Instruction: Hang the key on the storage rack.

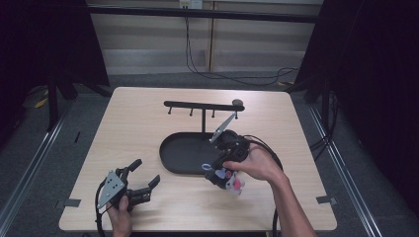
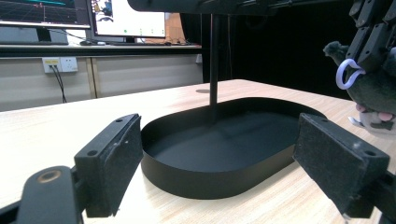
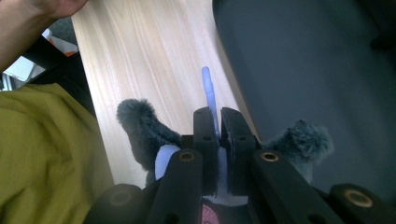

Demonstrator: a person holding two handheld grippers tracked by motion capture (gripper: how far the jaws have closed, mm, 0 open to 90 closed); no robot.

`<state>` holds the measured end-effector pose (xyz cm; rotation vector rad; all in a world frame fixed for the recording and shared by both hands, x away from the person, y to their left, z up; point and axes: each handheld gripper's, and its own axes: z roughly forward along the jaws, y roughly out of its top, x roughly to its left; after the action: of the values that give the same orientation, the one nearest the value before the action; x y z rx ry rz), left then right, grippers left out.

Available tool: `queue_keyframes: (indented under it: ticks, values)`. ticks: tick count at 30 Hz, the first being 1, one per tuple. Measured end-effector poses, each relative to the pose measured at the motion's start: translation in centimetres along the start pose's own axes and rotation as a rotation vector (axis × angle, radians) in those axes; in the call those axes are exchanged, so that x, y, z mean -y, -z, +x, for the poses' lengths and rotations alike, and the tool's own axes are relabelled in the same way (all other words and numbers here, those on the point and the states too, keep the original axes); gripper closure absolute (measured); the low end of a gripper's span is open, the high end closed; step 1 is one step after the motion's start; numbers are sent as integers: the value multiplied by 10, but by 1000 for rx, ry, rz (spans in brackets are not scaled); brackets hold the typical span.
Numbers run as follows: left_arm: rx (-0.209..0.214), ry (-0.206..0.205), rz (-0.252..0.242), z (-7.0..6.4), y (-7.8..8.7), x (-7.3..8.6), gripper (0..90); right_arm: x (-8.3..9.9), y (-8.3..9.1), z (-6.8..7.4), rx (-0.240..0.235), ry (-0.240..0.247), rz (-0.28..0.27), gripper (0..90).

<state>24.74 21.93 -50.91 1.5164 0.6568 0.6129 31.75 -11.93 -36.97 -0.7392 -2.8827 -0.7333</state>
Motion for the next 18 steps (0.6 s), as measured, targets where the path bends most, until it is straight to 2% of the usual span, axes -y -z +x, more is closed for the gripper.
queue_keyframes:
  ticks: [7, 18]
  values:
    - [-1, -1, 0, 0, 0, 0, 155, -6, 10, -2, 7, 3, -1, 854]
    - [2, 1, -1, 0, 0, 0, 155, -28, 31, -8, 38, 10, 21, 854]
